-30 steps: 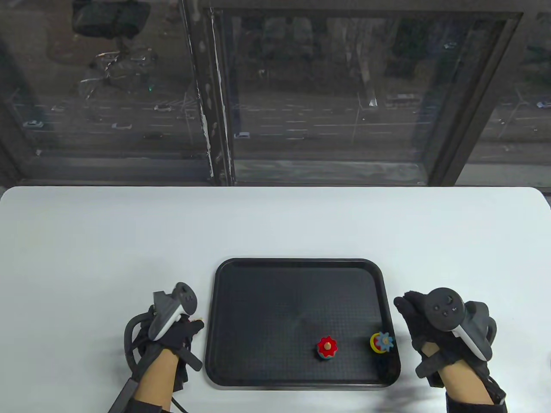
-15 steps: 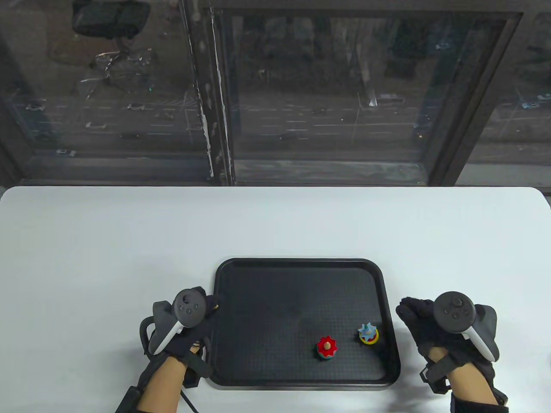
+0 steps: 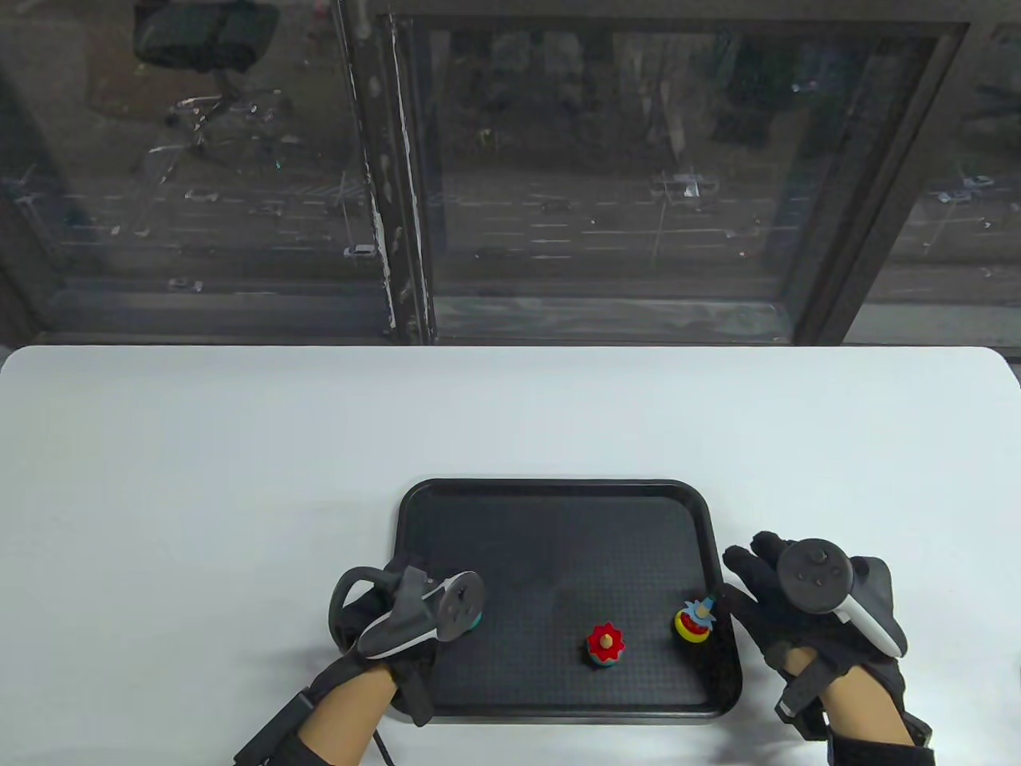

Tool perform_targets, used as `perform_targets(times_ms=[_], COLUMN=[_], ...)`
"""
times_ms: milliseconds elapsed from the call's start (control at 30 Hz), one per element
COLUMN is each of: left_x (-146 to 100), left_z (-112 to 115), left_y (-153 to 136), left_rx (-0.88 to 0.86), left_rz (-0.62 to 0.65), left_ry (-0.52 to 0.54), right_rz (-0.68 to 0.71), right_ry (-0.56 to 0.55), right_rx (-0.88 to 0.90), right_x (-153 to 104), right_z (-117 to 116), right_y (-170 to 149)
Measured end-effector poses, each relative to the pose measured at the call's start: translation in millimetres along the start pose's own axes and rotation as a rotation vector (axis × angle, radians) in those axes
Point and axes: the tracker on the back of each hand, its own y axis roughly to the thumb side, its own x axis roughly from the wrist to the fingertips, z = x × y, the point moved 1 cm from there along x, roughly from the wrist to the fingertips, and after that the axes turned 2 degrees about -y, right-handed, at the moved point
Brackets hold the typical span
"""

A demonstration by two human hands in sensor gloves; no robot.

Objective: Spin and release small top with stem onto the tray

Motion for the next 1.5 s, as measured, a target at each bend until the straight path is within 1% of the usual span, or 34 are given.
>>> perform_targets(times_ms=[67,167,267,300,333,367,400,433,467,533,567,600,667,767,833,933,967,1033,1067,1167,1300,1500], left_x=[5.8,13.7,20.6,23.0,24.3,28.6,32.0,33.5,32.3,22.5,16.8,6.4,-10.2,-33.4,-43.1,-50.3,-50.7,-47.9,-47.1,-46.4,-46.3,-47.0], left_z=[1.1,-4.3,-6.1,-4.3,-4.2,-4.2,-7.6,-13.6,-23.3,-38.5,-42.5,-47.3,-50.8,-46.0,-41.1,-29.0,-21.6,-11.6,-6.4,3.9,10.3,13.7], left_y=[5.8,8.4,9.6,12.8,14.2,12.5,8.9,2.4,-7.4,-29.0,-36.1,-45.8,-58.3,-71.8,-77.1,-81.6,-82.8,-83.6,-83.0,-81.3,-78.2,-79.1], left_rx=[0.058,0.124,0.117,0.138,0.192,0.307,0.312,0.320,0.296,0.145,0.105,0.057,0.002,-0.124,-0.177,-0.221,-0.259,-0.308,-0.308,-0.283,-0.268,-0.298], left_rz=[0.044,0.081,0.123,0.143,0.116,0.033,-0.010,-0.111,-0.163,-0.254,-0.282,-0.317,-0.353,-0.413,-0.425,-0.421,-0.399,-0.370,-0.358,-0.348,-0.334,-0.332], left_ry=[-0.023,-0.015,-0.006,0.002,0.033,0.072,0.063,0.038,0.037,0.056,0.068,0.109,0.150,0.111,0.135,0.137,0.116,0.028,-0.012,-0.067,-0.110,-0.134], right_rz=[-0.005,-0.005,-0.005,-0.007,-0.008,-0.011,-0.015,-0.020,-0.024,-0.023,-0.025,-0.026,-0.027,-0.026,-0.029,-0.029,-0.028,-0.030,-0.034,-0.042,-0.051,-0.071], right_ry=[0.006,0.009,0.005,0.003,0.002,0.000,0.001,0.004,0.004,-0.012,-0.018,-0.033,-0.047,-0.035,-0.026,-0.021,-0.020,-0.016,-0.008,0.012,0.050,0.083], right_rx=[0.003,0.005,0.011,0.010,0.008,0.004,0.002,0.006,0.016,0.029,0.031,0.037,0.047,0.037,0.009,-0.002,-0.002,-0.004,-0.006,-0.011,-0.025,-0.015], right_x=[0.1,-0.9,-1.6,-1.7,-1.6,-1.1,-0.9,-0.8,-1.2,-2.4,-2.8,-3.8,-4.3,-3.7,-3.1,-2.6,-2.2,-1.2,-0.1,2.2,6.2,11.8], right_z=[-0.4,-0.4,0.2,0.5,0.7,0.8,0.8,0.8,1.2,3.9,4.9,7.0,9.0,7.2,4.6,2.3,1.6,0.8,-0.3,-3.4,-8.5,-12.1], right_y=[-0.5,-0.9,-1.6,-2.0,-2.2,-2.4,-2.8,-3.5,-4.8,-7.3,-8.1,-9.4,-10.5,-9.6,-8.7,-8.1,-7.9,-7.7,-7.9,-8.4,-8.5,-9.7])
